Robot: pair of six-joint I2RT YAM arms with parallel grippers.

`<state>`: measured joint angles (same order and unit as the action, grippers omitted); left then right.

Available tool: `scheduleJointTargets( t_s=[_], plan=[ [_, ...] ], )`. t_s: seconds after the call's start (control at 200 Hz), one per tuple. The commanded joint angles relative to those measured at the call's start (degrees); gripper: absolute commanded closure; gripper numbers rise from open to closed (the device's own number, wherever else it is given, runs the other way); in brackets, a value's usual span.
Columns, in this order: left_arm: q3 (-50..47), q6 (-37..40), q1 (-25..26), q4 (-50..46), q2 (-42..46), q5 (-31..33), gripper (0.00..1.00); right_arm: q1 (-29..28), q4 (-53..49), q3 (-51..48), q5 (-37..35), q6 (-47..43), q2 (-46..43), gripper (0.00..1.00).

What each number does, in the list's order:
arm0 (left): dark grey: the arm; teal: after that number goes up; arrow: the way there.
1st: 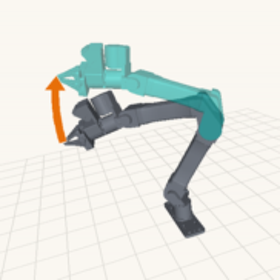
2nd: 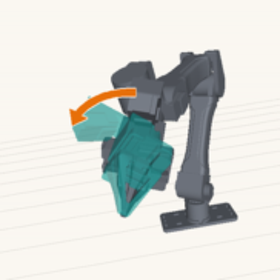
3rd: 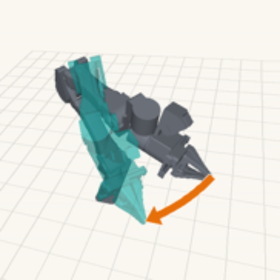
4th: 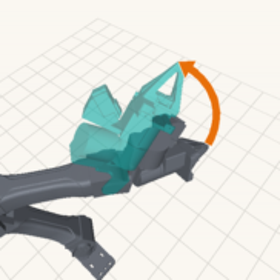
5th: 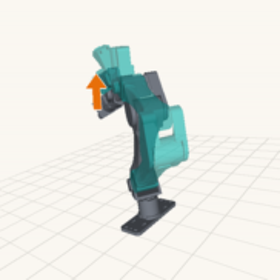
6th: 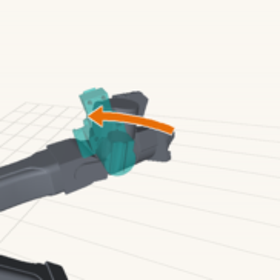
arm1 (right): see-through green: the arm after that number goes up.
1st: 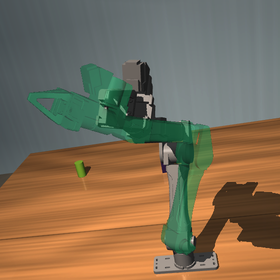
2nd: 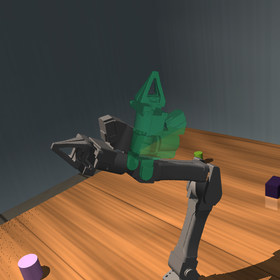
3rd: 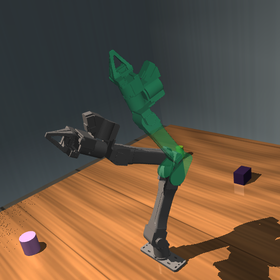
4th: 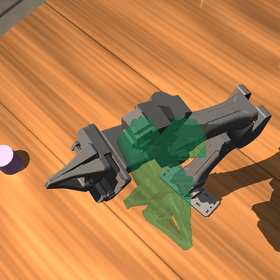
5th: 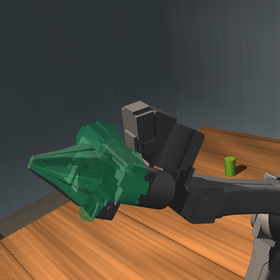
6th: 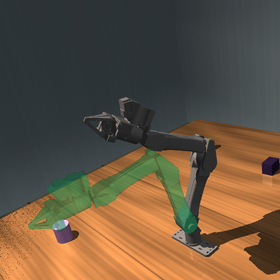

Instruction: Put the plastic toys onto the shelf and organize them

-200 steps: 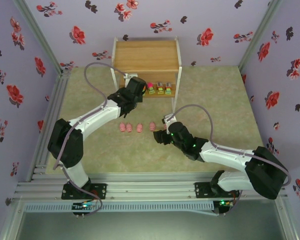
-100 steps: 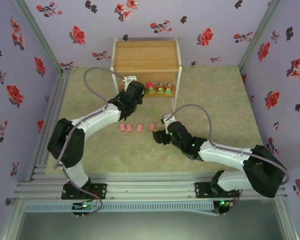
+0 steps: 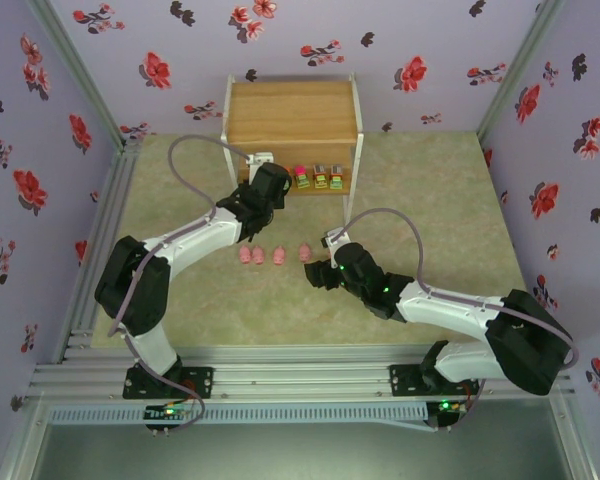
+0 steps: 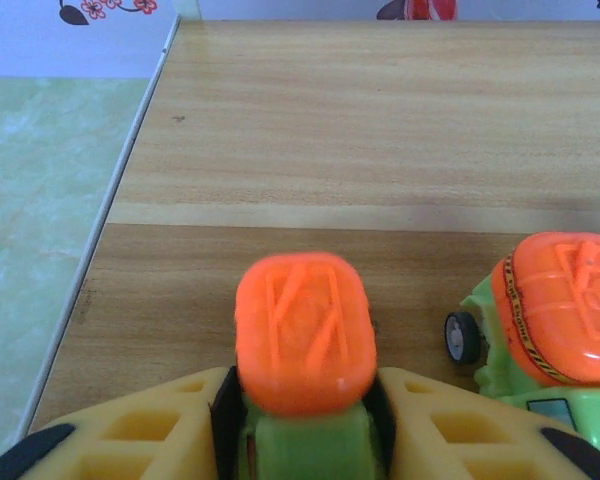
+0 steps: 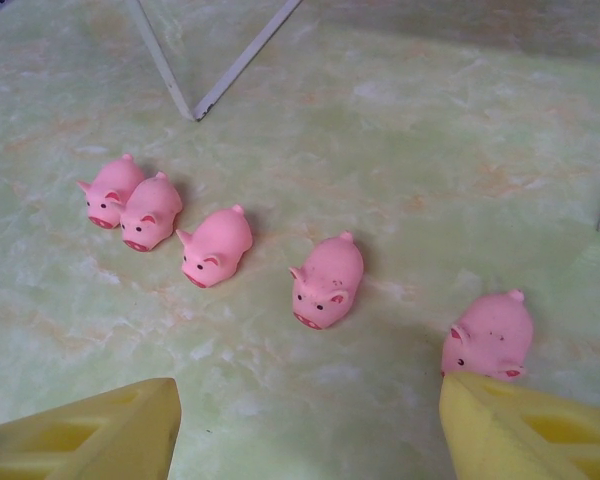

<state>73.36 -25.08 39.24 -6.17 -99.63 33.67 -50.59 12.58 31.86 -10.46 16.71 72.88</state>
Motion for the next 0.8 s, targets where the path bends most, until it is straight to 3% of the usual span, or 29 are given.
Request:
scheduleJointTargets(
  t_s=[0.0, 0.795],
  plan=[
    [-0.9, 0.6, 0.1, 0.1, 1.5, 1.6, 0.55, 0.4, 0.3, 1.6, 0.6, 0.3, 0.6, 0.42],
    [-1.8, 2.6, 3.4, -1.3, 8.2, 5.2, 0.5, 0.4, 0.4, 1.5, 0.8, 0.3, 0.5, 0.42]
  ],
)
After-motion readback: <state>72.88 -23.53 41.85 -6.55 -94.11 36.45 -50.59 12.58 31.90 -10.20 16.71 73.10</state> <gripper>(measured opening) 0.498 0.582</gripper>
